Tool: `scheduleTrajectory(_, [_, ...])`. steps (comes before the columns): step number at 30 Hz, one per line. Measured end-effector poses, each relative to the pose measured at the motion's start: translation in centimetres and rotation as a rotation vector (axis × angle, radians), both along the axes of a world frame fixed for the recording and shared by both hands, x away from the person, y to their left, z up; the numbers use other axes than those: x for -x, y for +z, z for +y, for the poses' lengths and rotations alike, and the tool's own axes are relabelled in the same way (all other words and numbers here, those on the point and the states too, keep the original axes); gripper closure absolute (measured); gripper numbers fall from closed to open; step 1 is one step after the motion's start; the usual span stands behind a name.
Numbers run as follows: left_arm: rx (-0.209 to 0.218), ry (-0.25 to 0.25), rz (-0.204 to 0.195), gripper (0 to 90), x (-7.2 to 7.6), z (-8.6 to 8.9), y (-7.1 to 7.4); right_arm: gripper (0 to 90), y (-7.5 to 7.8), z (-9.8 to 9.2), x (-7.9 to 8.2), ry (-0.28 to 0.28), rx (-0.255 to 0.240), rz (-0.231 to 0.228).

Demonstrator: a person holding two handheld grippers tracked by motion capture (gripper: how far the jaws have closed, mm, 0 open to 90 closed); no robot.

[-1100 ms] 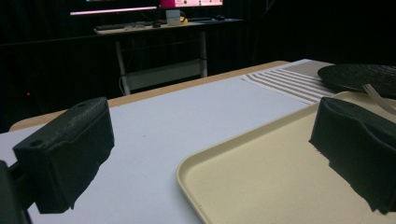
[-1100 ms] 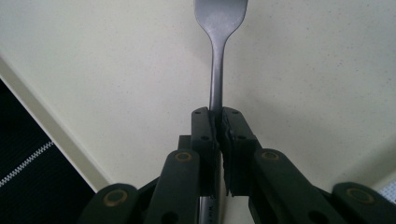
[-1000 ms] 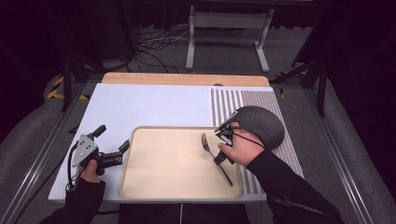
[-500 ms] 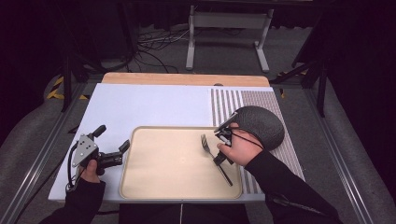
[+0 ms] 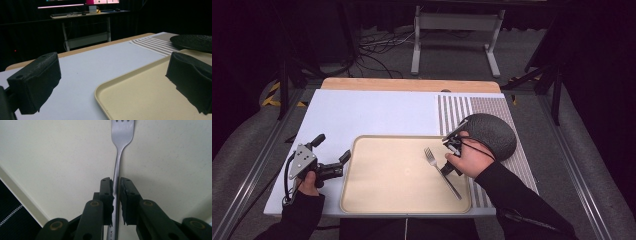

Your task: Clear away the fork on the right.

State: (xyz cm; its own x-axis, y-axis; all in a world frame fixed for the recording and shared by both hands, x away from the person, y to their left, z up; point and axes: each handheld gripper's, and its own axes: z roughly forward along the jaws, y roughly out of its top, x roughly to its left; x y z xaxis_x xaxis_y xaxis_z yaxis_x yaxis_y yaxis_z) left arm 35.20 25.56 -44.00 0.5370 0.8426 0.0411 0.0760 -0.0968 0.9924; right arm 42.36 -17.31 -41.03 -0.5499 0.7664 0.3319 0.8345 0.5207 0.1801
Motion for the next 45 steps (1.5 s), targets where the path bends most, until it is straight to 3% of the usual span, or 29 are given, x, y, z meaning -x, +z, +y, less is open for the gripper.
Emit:
scheduleTrajectory(3, [0.0,-0.001,-0.001,0.2,0.0,0.0,0.0,73.7,0.6,-0.1,0.0,0.018,-0.021,-0.041])
scheduleTrajectory(6, [-0.001,0.0,-0.001,0.2,0.0,0.0,0.0,58.8,1.0,0.1,0.1,0.042,-0.041,-0.11])
scheduleTrajectory(7, [0.001,0.0,0.0,0.2,0.0,0.0,0.0,53.3,1.1,0.1,0.2,0.056,-0.062,-0.168])
scheduleTrajectory(10, [0.001,-0.001,0.0,0.2,0.0,0.0,0.0,38.9,1.3,0.4,0.3,0.099,-0.097,-0.265])
scheduleTrajectory(13, [0.001,-0.001,0.0,0.2,0.0,0.0,0.0,30.3,1.4,0.7,0.2,0.193,-0.115,-0.375])
scheduleTrajectory(16, [0.0,-0.001,0.0,0.2,0.0,0.0,0.0,21.7,1.5,1.1,-0.1,0.284,-0.142,-0.444])
scheduleTrajectory(21, [0.001,0.001,0.001,0.2,0.0,0.0,0.0,18.9,1.7,1.6,-0.3,0.356,-0.176,-0.503])
scheduleTrajectory(23, [-0.001,0.0,0.0,0.2,0.0,0.0,0.0,19.1,1.8,2.0,-0.4,0.402,-0.198,-0.536])
scheduleTrajectory(25, [-0.001,0.0,0.0,0.2,0.0,0.0,0.0,19.7,1.9,2.3,-0.5,0.458,-0.188,-0.571])
scheduleTrajectory(30, [0.002,0.0,-0.001,0.2,0.0,0.1,0.0,29.6,1.3,3.1,-0.8,0.543,-0.218,-0.588])
scheduleTrajectory(35, [-0.001,-0.002,0.001,0.2,0.0,0.0,0.0,47.7,0.5,3.6,-1.1,0.557,-0.252,-0.58])
scheduleTrajectory(40, [-0.002,0.0,-0.001,0.2,0.0,0.1,0.0,69.6,-0.5,3.7,-1.6,0.577,-0.241,-0.607])
scheduleTrajectory(45, [-0.004,0.0,-0.001,0.2,0.0,0.0,0.0,77.6,-1.2,3.7,-2.1,0.573,-0.226,-0.628])
